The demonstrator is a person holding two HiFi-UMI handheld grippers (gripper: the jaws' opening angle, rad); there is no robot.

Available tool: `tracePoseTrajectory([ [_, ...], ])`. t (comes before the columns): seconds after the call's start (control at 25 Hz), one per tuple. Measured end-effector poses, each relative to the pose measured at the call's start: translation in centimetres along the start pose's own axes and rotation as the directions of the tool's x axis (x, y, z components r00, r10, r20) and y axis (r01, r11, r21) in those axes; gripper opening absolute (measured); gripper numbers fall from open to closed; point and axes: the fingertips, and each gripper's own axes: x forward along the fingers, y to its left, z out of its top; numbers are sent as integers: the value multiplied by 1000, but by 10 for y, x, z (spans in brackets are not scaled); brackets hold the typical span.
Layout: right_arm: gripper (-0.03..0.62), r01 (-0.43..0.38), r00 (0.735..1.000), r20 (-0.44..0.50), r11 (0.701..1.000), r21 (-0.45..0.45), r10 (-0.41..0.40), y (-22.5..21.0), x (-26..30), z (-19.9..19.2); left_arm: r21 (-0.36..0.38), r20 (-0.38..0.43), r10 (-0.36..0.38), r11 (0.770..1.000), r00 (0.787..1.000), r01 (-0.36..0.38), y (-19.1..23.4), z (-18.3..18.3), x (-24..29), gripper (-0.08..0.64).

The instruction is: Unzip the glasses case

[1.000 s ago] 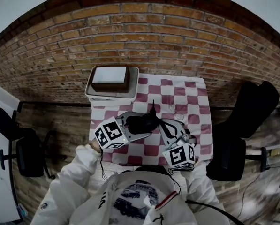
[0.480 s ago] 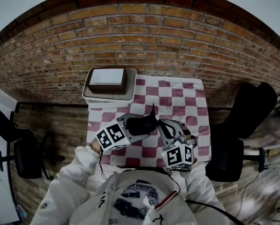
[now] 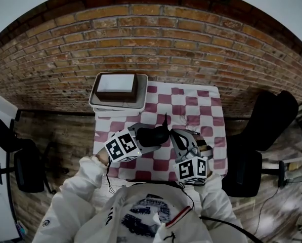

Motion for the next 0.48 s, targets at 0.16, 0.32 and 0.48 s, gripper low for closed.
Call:
tracePoseTrajectory([
  [0.16,15,-10,1000,-7,1000,-26,9,3,1,2,8,-36,-6,1000,999,6,0,-9,2,247],
  [0.32,15,-18,1000,-16,998,-52,18,5,2,-1,9,-63,-12,1000,998,13,1,-14,4,247],
  [0.48,15,-18,1000,-26,997,-80,16,5,5,-2,11,-96,-11,1000,995,12,3,-17,6,247],
])
